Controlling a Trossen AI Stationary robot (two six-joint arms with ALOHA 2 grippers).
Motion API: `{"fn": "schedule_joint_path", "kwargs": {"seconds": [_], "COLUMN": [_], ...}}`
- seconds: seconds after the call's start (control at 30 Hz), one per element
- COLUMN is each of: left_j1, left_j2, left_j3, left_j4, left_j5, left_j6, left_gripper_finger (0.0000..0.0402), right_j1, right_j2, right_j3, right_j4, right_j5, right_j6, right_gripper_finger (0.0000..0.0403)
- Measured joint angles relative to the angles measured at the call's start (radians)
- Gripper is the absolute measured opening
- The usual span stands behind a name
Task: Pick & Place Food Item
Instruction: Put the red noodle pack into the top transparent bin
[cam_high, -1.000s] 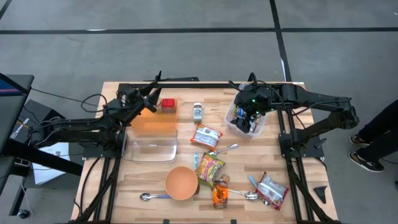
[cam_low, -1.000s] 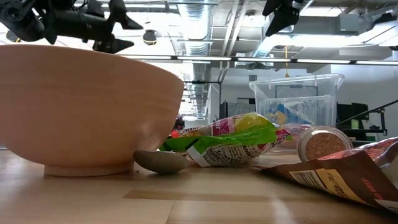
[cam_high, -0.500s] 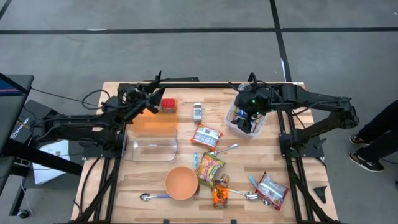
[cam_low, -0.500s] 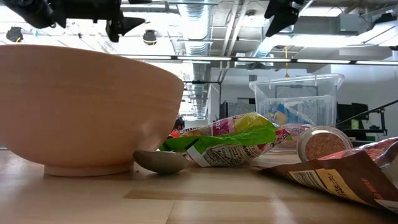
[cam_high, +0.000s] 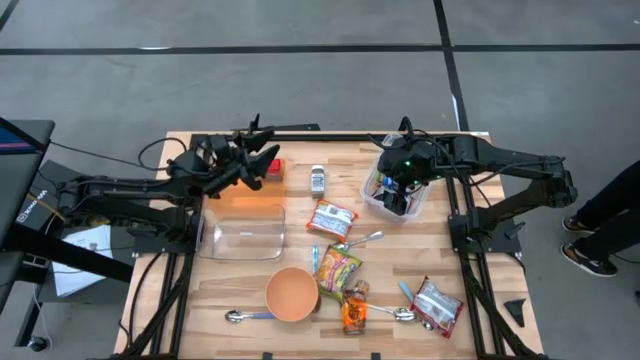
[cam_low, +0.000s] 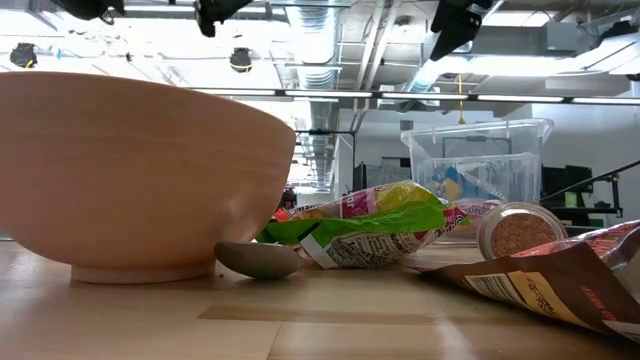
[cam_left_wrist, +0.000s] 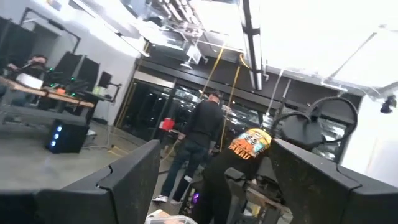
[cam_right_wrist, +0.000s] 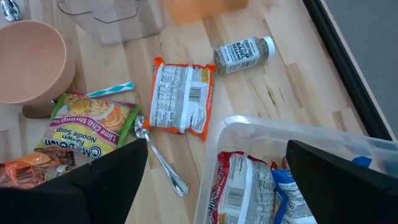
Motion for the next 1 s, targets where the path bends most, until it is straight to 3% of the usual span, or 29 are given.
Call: {"fn": "schedule_joint_path", "kwargs": {"seconds": [0.43,0.67,1.0], "left_j1": [-0.016,-0.022,-0.065], "left_j2": [0.121,0.148,0.148], "left_j3": [0.290,0.337,0.343], "left_j4": [-0.265,-0.266,-0.263], "left_j5": [0.129,0.186,0.193], "left_j6": [0.107,0.122,0.134], "left_gripper_finger": [0.0296,0.0296,0.0296], "right_j1": [0.012,0.061,0.211], "right_j2": [0.000,0.000,0.000], "right_j3": [0.000,0.000,0.000], "right_j4": [-0.058,-0.152,-0.234], "right_j5": [-0.013,-0.036,-0.045], "right_j6": [-0.004,0.051,0.276], "right_gripper_finger": [0.0379,0.0379,0.0379]}}
